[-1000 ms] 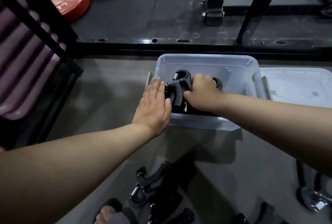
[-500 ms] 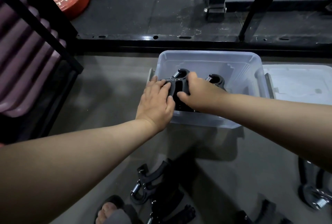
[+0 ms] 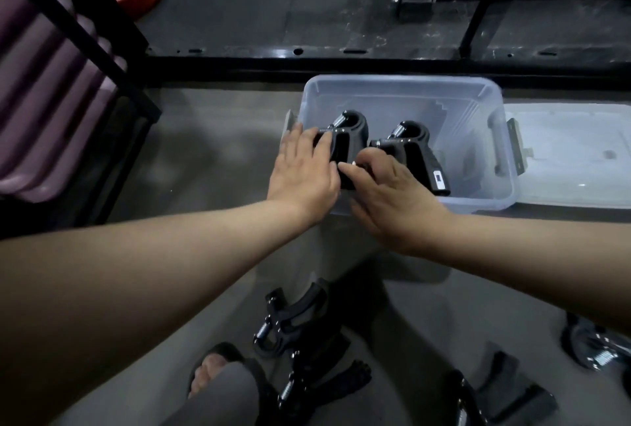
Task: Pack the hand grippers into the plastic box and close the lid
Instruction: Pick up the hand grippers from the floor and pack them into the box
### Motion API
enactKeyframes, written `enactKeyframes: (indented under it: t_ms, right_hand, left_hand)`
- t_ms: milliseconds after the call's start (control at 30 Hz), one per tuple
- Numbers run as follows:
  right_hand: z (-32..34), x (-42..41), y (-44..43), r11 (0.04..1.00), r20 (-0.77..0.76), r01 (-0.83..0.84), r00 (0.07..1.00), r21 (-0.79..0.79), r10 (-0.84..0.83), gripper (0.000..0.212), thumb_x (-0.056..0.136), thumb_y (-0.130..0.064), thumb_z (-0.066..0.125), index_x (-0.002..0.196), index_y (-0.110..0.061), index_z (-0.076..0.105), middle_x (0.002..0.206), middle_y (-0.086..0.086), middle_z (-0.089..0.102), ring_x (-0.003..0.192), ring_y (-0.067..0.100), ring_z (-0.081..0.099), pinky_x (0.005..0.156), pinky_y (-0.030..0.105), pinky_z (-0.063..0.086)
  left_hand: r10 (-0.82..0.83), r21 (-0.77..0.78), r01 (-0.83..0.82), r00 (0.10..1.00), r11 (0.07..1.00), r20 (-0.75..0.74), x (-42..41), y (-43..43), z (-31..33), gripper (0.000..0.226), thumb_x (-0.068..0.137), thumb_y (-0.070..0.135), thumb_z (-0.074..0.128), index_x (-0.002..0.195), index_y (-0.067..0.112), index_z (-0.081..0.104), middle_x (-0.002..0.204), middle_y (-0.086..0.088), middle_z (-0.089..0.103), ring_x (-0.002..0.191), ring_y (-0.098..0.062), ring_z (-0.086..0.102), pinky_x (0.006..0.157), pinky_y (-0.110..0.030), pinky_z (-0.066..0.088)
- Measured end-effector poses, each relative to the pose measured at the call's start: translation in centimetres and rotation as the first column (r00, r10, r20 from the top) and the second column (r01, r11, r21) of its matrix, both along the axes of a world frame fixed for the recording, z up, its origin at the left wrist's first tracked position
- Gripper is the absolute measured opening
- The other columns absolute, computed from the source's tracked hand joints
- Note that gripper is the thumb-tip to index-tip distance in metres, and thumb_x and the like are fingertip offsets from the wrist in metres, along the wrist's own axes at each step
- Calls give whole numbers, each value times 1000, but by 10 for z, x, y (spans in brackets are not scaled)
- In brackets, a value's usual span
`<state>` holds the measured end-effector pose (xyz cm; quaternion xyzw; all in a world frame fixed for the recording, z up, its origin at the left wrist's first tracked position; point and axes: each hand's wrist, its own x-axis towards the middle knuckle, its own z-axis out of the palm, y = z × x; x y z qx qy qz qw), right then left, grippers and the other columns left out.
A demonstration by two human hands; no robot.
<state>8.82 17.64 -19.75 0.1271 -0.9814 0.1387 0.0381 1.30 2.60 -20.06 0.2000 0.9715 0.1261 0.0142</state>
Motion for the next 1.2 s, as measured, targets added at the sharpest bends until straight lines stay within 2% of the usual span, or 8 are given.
enactKeyframes:
  t_ms: [233, 533, 633, 700, 867, 967, 1133, 1200]
  right_hand:
    - [-19, 47, -13, 988, -5, -85, 996, 127, 87, 77, 82, -35, 53, 148, 0, 33, 151, 34, 19, 139, 45, 23, 116, 54, 20]
    - [-26, 60, -19, 974, -62, -186, 979, 128, 195, 69, 78, -27, 58, 141, -3, 46, 152, 32, 21, 142, 45, 20, 118, 55, 15]
    - [-37, 74, -31, 890, 150, -439, 895, 125, 421, 49, 81, -29, 55, 124, -5, 56, 138, 22, 44, 125, 42, 43, 111, 50, 32]
    - [-48, 83, -43, 814, 354, -561, 799, 148, 486, 45, 88, -32, 46, 126, -9, 52, 131, 16, 48, 114, 37, 51, 100, 45, 43]
    - [-77, 91, -68, 633, 581, -735, 634, 245, 511, 65, 95, -27, 47, 154, -22, 19, 160, 15, 11, 145, 35, 20, 116, 41, 25]
    - [-79, 87, -77, 570, 641, -781, 578, 255, 505, 69, 93, -26, 53, 153, -29, 19, 161, 16, 4, 145, 36, 20, 117, 42, 24]
    - [-72, 79, -74, 513, 606, -779, 613, 359, 507, 52, 101, -23, 30, 151, -16, 22, 161, 17, -10, 143, 32, 23, 114, 39, 20]
    - [-76, 79, -76, 498, 549, -748, 662, 438, 510, 49, 98, -24, 27, 146, -16, 34, 161, 20, 3, 143, 30, 25, 109, 37, 24]
  left_hand:
    - [-24, -10, 25, 999, 1000, 36, 2, -4, 2, 57, 97, 29, 37, 150, 11, 27, 157, -11, 23, 150, -29, 5, 122, -41, 4]
    - [-13, -6, 14, 994, 1000, 105, 6, -9, 1, 58, 99, 28, 31, 151, 6, 22, 161, -10, 14, 151, -24, -2, 122, -37, 4]
    - [-10, -12, 12, 989, 1000, 148, 7, -11, 7, 59, 100, 29, 28, 153, 5, 17, 163, -9, 8, 151, -22, -5, 122, -36, 3]
    - [-16, -18, 19, 986, 1000, 164, 7, -12, 9, 59, 100, 29, 26, 153, 4, 15, 163, -9, 6, 150, -21, -6, 123, -36, 3]
    - [-1, -22, 5, 987, 1000, 160, 9, -10, 8, 59, 100, 29, 26, 153, 6, 16, 163, -7, 7, 151, -21, -6, 122, -37, 8]
    - [-8, -18, 11, 989, 1000, 148, 8, -11, 7, 59, 100, 28, 26, 153, 5, 17, 163, -8, 8, 151, -22, -5, 122, -37, 7]
    - [-21, -7, 22, 988, 1000, 154, 7, -12, 7, 59, 99, 28, 27, 153, 5, 17, 163, -7, 8, 151, -21, -6, 123, -38, 8]
    - [-16, -9, 18, 989, 1000, 149, 7, -11, 6, 59, 99, 28, 27, 153, 5, 17, 163, -7, 8, 151, -21, -6, 122, -38, 8]
